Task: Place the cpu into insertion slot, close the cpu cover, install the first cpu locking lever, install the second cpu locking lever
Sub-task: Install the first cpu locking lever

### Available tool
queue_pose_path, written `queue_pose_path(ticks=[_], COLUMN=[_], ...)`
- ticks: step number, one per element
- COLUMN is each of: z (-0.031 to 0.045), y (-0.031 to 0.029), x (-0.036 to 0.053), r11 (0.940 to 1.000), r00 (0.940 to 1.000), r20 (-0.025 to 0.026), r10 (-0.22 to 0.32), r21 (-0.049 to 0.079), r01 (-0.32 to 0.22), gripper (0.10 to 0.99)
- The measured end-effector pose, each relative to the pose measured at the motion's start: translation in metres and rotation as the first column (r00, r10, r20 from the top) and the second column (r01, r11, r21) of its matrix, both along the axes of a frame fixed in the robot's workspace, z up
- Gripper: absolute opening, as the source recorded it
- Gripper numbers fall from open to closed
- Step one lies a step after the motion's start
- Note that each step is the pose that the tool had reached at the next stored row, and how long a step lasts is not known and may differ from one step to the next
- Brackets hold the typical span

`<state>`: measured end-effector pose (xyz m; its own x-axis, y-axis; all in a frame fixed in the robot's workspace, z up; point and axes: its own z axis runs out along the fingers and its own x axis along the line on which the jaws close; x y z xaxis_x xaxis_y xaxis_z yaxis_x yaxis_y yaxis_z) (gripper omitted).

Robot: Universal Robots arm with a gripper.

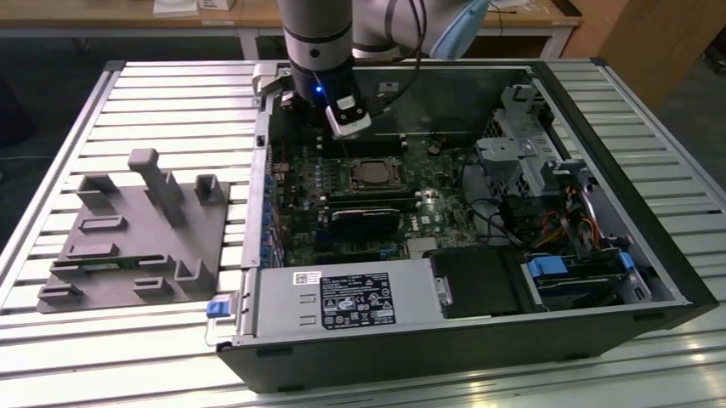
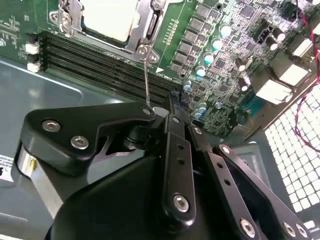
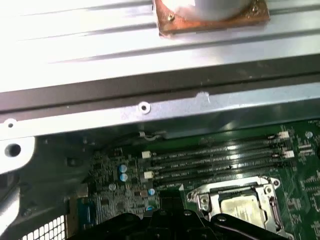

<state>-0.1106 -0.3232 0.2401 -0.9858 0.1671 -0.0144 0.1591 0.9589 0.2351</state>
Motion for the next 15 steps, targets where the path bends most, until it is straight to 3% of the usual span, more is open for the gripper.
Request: queue_pose_path(ticks=[5,15], z=[0.0,0.0], y=[0.0,0.0], x=[0.0052,0.0371], r11=[1.0,1.0], r00=[1.0,1.0], r20=[-0.0002,-0.0008], r10=[0.0,0.0], r21=[0.0,0.0], r01=[0.0,0.0], gripper=[0.106,0.106])
